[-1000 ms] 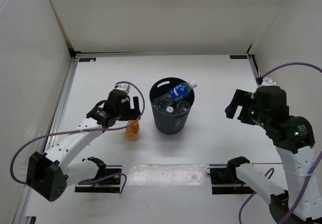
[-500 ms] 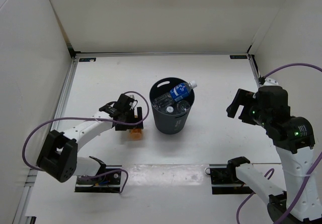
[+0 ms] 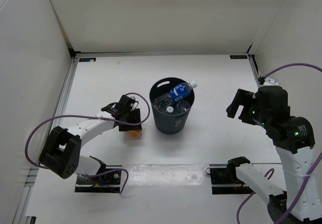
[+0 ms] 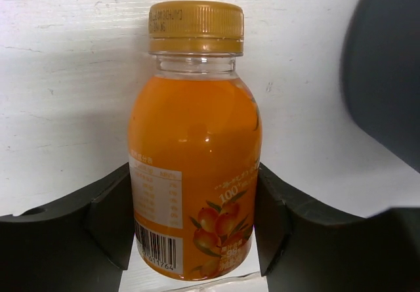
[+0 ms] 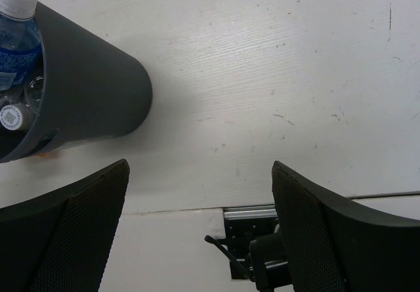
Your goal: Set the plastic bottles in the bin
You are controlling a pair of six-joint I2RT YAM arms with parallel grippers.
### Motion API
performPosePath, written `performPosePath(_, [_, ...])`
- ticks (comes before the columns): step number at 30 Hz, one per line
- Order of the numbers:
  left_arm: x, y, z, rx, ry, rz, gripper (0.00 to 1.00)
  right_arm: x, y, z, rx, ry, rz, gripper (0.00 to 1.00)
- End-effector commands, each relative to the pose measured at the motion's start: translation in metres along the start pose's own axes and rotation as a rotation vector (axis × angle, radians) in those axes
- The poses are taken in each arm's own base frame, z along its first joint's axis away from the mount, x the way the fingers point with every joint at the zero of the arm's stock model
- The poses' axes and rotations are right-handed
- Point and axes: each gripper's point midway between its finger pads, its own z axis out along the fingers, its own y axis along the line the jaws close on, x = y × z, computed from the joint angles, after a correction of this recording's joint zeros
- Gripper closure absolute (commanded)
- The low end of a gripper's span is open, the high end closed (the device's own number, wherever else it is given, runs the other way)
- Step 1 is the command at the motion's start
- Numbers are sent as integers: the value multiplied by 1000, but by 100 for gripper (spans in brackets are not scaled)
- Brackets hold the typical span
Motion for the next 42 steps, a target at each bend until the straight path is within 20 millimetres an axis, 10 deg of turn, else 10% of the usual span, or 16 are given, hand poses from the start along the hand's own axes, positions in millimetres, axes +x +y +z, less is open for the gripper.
performPosePath(1, [-26,-16,-18,67,-93,26,44,-7,1,-4,-6,-26,-6,10])
performPosePath(5, [-60,-17,-58,42,-228,61,46,-6,3,0,-11,-13,7,10])
performPosePath(17, [-191,-62,-275,153,-966,279,49,-11,14,9,-60,-3,29,10])
performPosePath(22, [-217,-108,-318,300,-1100,364,49,-12,15,10,-65,-13,60,10])
performPosePath(29, [-222,-194,-282,487,-1023,505,49,-3,7,8,-65,-22,136,10])
performPosePath(42, [-142,-224,-189,545,-753,557,38,7,4,5,-61,-9,134,10])
